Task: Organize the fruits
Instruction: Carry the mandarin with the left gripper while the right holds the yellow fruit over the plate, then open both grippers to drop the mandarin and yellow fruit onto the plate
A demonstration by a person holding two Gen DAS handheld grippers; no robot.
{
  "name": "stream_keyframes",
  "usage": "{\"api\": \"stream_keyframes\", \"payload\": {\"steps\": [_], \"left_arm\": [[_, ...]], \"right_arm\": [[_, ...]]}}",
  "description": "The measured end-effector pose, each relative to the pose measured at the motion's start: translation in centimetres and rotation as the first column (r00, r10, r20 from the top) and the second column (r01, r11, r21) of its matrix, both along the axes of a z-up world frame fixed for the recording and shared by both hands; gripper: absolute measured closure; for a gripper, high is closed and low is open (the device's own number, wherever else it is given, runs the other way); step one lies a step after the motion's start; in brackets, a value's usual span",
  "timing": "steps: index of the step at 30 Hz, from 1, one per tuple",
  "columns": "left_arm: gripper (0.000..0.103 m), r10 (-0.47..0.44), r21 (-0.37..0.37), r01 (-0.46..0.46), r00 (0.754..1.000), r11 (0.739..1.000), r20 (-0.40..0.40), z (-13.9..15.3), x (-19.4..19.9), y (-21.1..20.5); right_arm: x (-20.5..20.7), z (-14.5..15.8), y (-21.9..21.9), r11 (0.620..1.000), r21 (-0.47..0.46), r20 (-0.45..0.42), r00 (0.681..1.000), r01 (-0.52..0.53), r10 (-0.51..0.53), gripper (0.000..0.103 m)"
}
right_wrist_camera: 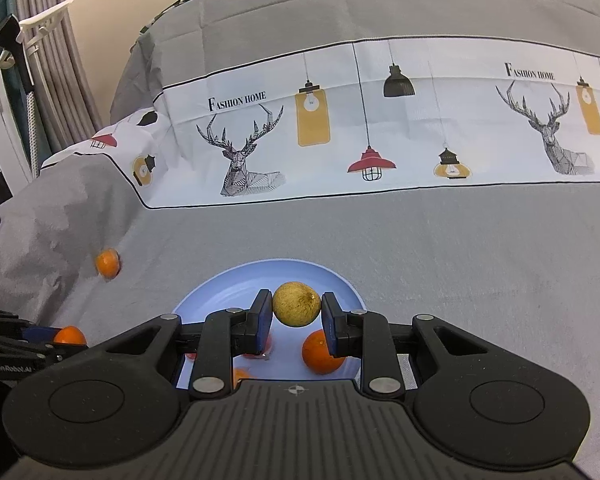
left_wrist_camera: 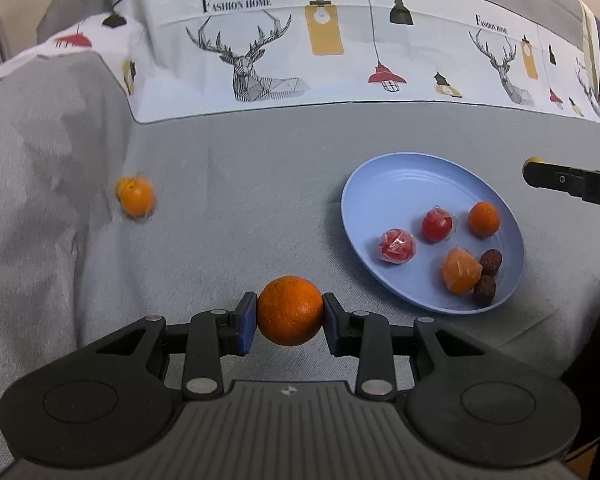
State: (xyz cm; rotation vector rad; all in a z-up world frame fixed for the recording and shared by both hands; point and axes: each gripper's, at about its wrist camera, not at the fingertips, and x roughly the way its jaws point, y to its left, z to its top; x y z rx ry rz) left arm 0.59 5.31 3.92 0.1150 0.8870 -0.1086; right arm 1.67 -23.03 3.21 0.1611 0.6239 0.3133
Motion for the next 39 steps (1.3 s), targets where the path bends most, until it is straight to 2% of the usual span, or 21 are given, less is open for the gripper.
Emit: {"api": "stream_keyframes", "payload": {"steps": [3,9,20,22,23,24,26,34,37,39], "left_arm": [[0.065,-0.008,-0.008,0.008,1.0,1.0,0.004,0.0,0.2,-0.7],[0.065,-0.004,-0.08,0.003,1.0,0.997,-0.012,0.0,0.8,-2.5],[0.065,-0.089,-0.117,0.092,0.996,0.989,0.029,1.9,2.4,-8.5],[0.063,-0.099,-0.117,0.101,0.995,0.988,0.023,1.9,2.6,-9.2],[0.057,-0.101,-0.118,0.102,0.995,0.988,0.021,1.9,2.7,-9.5],[0.054,-0.102,-0.121,0.104,0.994,0.987,0.024,2.0,2.6,-9.6],[0.05,-0.108,-0.125,0.111,0.994,0.986,0.031,2.2,2.6,-9.7],[0.05,-0.102,-0.126,0.104,0.995,0.987,0.021,2.1,1.9,-9.0],[0.052,-0.098,-0.113,0.101,0.995,0.989,0.026,1.9,1.5,-8.3],[0.068,-0.088,-0.097,0.091,0.996,0.991,0.033,1.6,1.1,-7.2]], "right_arm": [[0.1,-0.1,-0.1,1.0,0.006,-0.009,1.0,0.003,-0.003,0.075],[0.5,-0.2,0.0,1.0,0.013,-0.025,1.0,-0.005,0.005,0.075],[1.0,-0.6,-0.1,1.0,0.028,-0.048,0.999,-0.012,0.013,0.075],[1.1,-0.8,0.0,0.999,0.03,-0.058,0.998,-0.027,0.029,0.075],[1.1,-0.9,0.2,0.999,0.025,-0.065,0.997,-0.033,0.035,0.074],[1.1,-0.9,0.3,0.999,0.014,-0.066,0.997,-0.034,0.034,0.073],[1.0,-0.9,0.4,0.999,0.008,-0.063,0.997,-0.032,0.032,0.06],[1.0,-1.2,0.4,1.0,0.004,-0.077,0.997,-0.027,0.027,0.059],[1.0,-1.2,0.5,1.0,-0.003,-0.078,0.997,-0.027,0.026,0.058],[1.0,-1.2,0.5,1.0,-0.006,-0.08,0.997,-0.025,0.025,0.058]]}}
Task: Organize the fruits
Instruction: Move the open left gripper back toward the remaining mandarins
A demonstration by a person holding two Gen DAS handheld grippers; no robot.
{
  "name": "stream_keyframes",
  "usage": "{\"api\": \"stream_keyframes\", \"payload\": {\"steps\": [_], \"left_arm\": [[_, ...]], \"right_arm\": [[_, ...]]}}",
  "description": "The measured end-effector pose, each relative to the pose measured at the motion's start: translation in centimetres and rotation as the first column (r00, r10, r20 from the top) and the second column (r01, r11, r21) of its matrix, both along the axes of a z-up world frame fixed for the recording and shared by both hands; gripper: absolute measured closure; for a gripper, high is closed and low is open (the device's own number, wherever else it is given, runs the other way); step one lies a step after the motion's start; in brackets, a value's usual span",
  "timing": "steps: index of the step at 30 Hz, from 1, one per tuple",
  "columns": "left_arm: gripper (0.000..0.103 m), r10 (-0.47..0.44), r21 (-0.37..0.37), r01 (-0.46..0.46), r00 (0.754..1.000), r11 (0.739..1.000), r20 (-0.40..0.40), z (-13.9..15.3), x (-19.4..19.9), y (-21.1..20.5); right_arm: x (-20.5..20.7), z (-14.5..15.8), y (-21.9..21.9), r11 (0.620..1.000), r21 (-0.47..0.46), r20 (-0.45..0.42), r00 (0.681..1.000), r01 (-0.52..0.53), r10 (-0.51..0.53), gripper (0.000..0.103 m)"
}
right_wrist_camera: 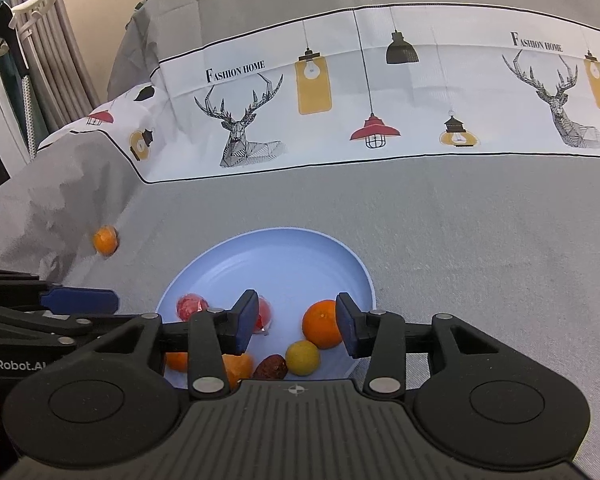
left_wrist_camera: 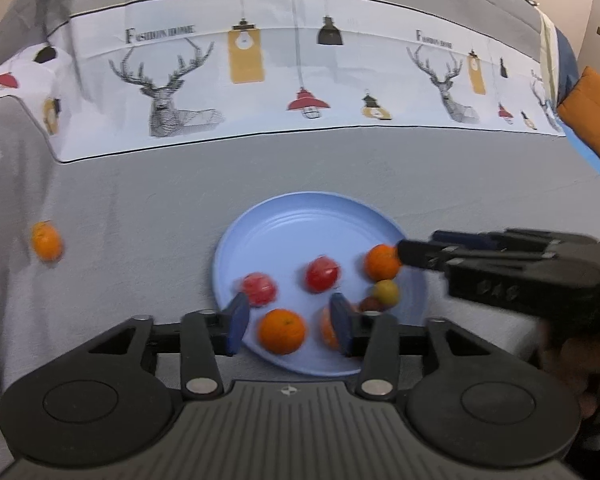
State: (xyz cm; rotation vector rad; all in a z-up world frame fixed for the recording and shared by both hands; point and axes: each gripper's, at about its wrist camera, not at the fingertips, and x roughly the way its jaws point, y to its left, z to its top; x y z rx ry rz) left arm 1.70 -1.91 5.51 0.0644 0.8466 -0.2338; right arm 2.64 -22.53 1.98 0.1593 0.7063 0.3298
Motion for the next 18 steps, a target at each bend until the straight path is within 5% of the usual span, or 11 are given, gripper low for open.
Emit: {"api": "stream_keyframes", "payload": {"steps": [2,4,7,11,18], "left_arm": [[0.088,0.016,0.012,-0.016,1.0,1.0,0.002,-0.5,-0.2,1.3],[0.093,0.045,0.023,-0.045,0.999,0.999,0.006,-0.9,-0.4,2.9],[0.093,0.103,0.032,-0.103,0.995,0.994,0.013,-1.4,-0.4,5.7],[0.093,0.224,-0.038,-0.223,0.974,0.974,0.022,-1.0,1.0,9.4],[0.092,0.344,-0.038,-0.342,0.934,0.939,0.1,-1.6,4.2,12.3]], "right_arm": [[-0.1,0.0,0.0,1.0,-0.004,0.002,1.0,-0.001,0.001,0.058],[-0.1,0.2,0.1,1.0,-0.006,0.008,1.0,-0.005,0.005,0.058],[-0.3,0.3,0.2,1.0,-0.004,0.021,1.0,-0.014,0.014,0.06],[-0.4,0.4,0.2,1.0,-0.002,0.045,0.999,-0.021,0.021,0.08],[-0.4,0.1,0.3,1.0,-0.006,0.048,0.999,-0.022,0.023,0.082]]}}
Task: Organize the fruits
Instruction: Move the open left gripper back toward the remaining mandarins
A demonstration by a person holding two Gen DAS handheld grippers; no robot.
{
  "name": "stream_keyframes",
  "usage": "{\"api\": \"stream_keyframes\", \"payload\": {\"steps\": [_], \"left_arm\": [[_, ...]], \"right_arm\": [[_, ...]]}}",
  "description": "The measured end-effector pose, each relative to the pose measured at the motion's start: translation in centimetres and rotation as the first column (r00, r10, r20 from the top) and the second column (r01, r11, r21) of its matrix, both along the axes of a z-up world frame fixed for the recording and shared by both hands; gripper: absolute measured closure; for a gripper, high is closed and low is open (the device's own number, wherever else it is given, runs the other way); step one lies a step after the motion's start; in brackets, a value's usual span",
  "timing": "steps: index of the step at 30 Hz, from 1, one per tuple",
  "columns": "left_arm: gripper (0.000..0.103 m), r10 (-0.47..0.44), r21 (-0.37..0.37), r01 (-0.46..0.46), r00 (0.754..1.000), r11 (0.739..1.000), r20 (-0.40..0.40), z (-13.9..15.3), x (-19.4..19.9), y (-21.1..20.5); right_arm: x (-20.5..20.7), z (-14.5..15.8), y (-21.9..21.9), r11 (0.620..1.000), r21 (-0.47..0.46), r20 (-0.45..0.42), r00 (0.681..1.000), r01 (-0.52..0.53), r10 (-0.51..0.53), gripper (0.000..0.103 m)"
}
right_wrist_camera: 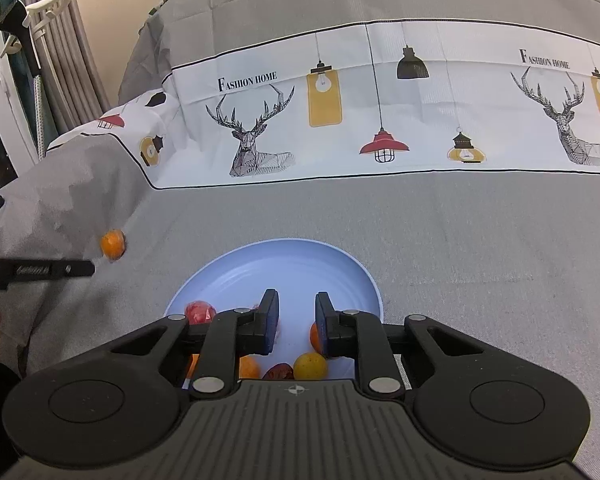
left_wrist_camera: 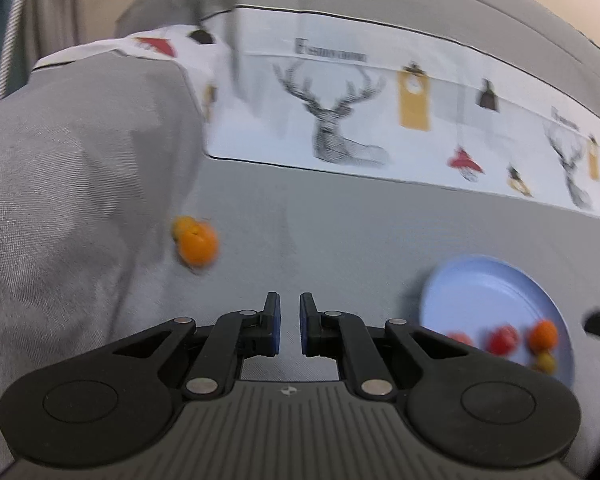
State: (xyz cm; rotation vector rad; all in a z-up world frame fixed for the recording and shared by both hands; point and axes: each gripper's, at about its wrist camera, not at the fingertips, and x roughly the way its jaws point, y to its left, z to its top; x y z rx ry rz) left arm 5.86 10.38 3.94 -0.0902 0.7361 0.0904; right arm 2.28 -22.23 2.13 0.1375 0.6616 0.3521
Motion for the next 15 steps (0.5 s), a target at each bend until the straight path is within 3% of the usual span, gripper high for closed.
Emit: {"api": "stream_keyframes", "payload": {"steps": [3,5,7,9,11,15], "left_arm": [[0.084,0.038,-0.038,-0.038,0.999,0.999,0.008,-0.7,1.1,1.4],[0.061,0.068,-0.046,-0.067,0.998,0.997,0.018,-1.1,2.0,2.4],[0.049,0.113,-0.033,-0.113,0.993,0.993,0.015,-1.5,2.9,3.4],[0.047,0.162,-0.03,-0.162,0.987,0.986,0.011,-2.1,3.9,4.3],[0.037,0.195,-0.023,-0.195,0.981,0.981,0.012,-2.7,4.5,4.9],[0.033,0.186,0.005,-0.186,0.982,0.982,0.043,-3.4,5.5,4.8]], "right_arm": [[0.1,-0.3,0.1,1.0,-0.006,-0.01,1.0,-0.003,0.003,0.081],[0.3,-0.4,0.3,1.0,-0.01,-0.023,1.0,-0.001,0.001,0.078],[0.4,-0.6,0.3,1.0,-0.004,-0.035,0.999,0.002,-0.002,0.067],[0.4,-0.7,0.2,1.0,-0.007,-0.037,0.999,0.012,-0.012,0.059],[0.5,-0.8,0.2,1.0,-0.007,-0.043,0.999,0.014,-0.014,0.058],[0.5,-1.1,0.6,1.0,-0.022,-0.051,0.999,0.009,-0.01,0.058]]}}
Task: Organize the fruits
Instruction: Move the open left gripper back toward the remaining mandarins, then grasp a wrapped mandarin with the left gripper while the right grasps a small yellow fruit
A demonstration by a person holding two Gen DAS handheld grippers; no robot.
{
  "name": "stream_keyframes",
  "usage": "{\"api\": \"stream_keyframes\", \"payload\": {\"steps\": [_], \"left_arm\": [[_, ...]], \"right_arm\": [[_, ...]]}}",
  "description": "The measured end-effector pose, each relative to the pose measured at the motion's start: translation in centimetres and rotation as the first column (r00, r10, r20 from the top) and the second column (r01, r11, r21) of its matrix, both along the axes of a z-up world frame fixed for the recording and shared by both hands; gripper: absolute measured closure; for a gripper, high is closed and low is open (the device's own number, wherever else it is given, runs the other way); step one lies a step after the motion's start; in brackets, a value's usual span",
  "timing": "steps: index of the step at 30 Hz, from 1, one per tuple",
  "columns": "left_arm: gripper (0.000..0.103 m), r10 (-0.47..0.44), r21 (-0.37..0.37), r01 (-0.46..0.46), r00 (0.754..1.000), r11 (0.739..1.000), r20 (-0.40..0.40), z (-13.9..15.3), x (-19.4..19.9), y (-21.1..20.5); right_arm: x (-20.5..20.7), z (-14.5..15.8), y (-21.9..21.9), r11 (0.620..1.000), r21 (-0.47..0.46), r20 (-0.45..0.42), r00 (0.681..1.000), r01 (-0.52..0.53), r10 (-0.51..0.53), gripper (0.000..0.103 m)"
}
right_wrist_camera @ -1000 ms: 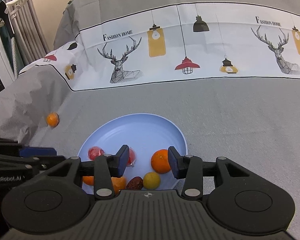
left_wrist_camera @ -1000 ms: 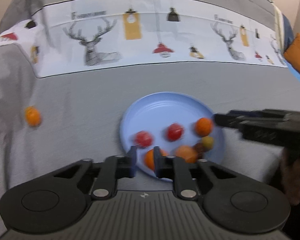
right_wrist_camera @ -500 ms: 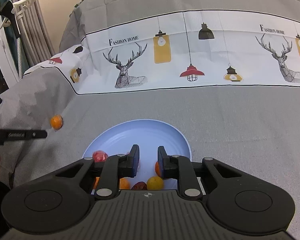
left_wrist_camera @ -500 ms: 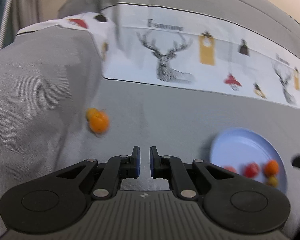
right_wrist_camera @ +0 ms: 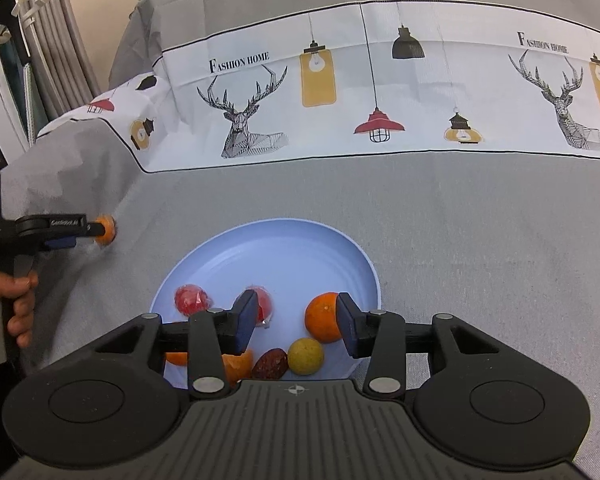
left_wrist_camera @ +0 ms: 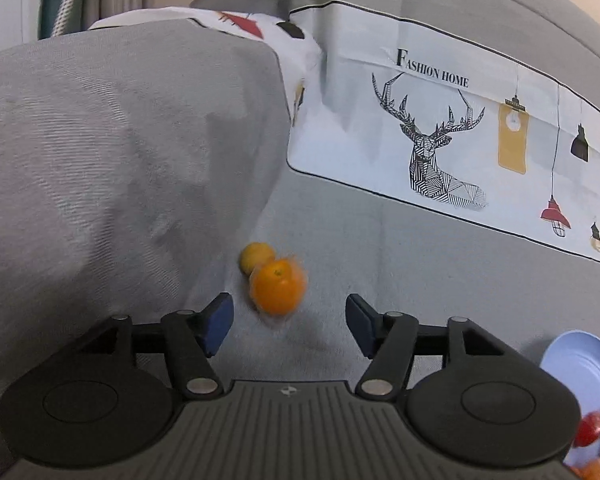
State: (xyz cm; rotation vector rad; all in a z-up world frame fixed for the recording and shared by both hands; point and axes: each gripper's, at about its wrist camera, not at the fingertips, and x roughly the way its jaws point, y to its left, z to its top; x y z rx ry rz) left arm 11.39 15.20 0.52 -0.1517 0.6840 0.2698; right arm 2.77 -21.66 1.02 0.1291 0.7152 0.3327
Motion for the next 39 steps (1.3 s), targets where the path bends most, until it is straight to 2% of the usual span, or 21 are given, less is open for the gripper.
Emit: {"api": "stream_keyframes", "payload": {"steps": [6,9,12,13,18,20,22,24,26,27,30,33,34,35,39], "left_arm": [[0.033,-0.009,0.064,0.009,1.0,0.998,-0.001,-1.6,2.1,-0.8],[0.037,0.004,0.099,-0.002,1.0,0.995,-0.013,-2.3,2.6,-0.8],[0.06,0.02,0.083,-0.019,1.0,0.996,-0.005,-2.4,2.5,0.0],[0.063,0.026,0.072,-0.025,1.0,0.997,-0.005,-2.3,2.4,0.4],[0.064,0.035,-0.021,-0.035,0.999,0.999,-0.009,-1.1,1.0,1.4],[0.063,0.058,-0.111,-0.058,0.998,0.992,-0.008,0.0,-0.4,1.6],[0.063,0.078,-0.229,-0.094,0.994,0.969,-0.078,0.4,-1.6,1.0],[0.063,0.087,-0.272,-0.127,0.984,0.954,-0.152,0.3,-3.0,-0.5],[0.063,0.121,-0.226,-0.156,0.98,0.962,-0.16,0.2,-4.2,-2.2],[0.063,0.138,-0.196,-0.168,0.977,0.966,-0.16,0.0,-4.5,-2.8],[0.063,0.168,-0.152,-0.189,0.976,0.97,-0.142,-0.5,-4.9,-3.6],[0.062,0.185,-0.165,-0.204,0.975,0.965,-0.122,-0.9,-4.6,-3.1],[0.063,0.186,-0.179,-0.208,0.974,0.962,-0.13,-1.1,-4.4,-2.8],[0.062,0.186,-0.199,-0.21,0.973,0.957,-0.135,-1.3,-4.3,-2.5],[0.063,0.185,-0.21,-0.208,0.975,0.955,-0.125,-1.2,-4.6,-2.2]], "right_arm": [[0.0,-0.3,0.5,1.0,-0.027,-0.006,1.0,-0.015,0.015,0.057],[-0.1,-0.4,0.8,0.999,-0.05,-0.005,1.0,-0.019,0.019,0.057],[0.0,-0.4,1.3,0.996,-0.081,0.001,1.0,-0.023,0.024,0.056],[0.0,-0.3,1.4,0.995,-0.096,0.005,1.0,-0.025,0.026,0.055],[-0.2,0.1,2.5,0.99,-0.138,0.032,0.999,-0.03,0.034,0.055],[-0.5,0.6,2.9,0.99,-0.135,0.043,0.998,-0.037,0.043,0.055],[-0.5,1.5,3.5,0.992,-0.114,0.05,0.997,-0.052,0.058,0.055],[-0.1,2.4,4.2,0.995,-0.079,0.055,0.996,-0.065,0.069,0.062],[1.2,3.6,5.3,0.996,-0.025,0.05,0.995,-0.086,0.088,0.081],[2.1,4.3,5.9,0.995,0.001,0.047,0.994,-0.102,0.102,0.085],[4.4,5.9,10.2,0.985,0.051,0.045,0.986,-0.164,0.162,0.088],[7.6,6.7,15.3,0.952,0.06,-0.025,0.953,-0.299,0.301,0.079],[8.7,6.7,17.1,0.937,0.04,-0.048,0.936,-0.347,0.349,0.065],[9.5,6.6,18.7,0.924,0.019,-0.061,0.922,-0.382,0.383,0.056],[13.3,5.4,25.6,0.856,-0.073,-0.124,0.857,-0.511,0.501,0.056]]}}
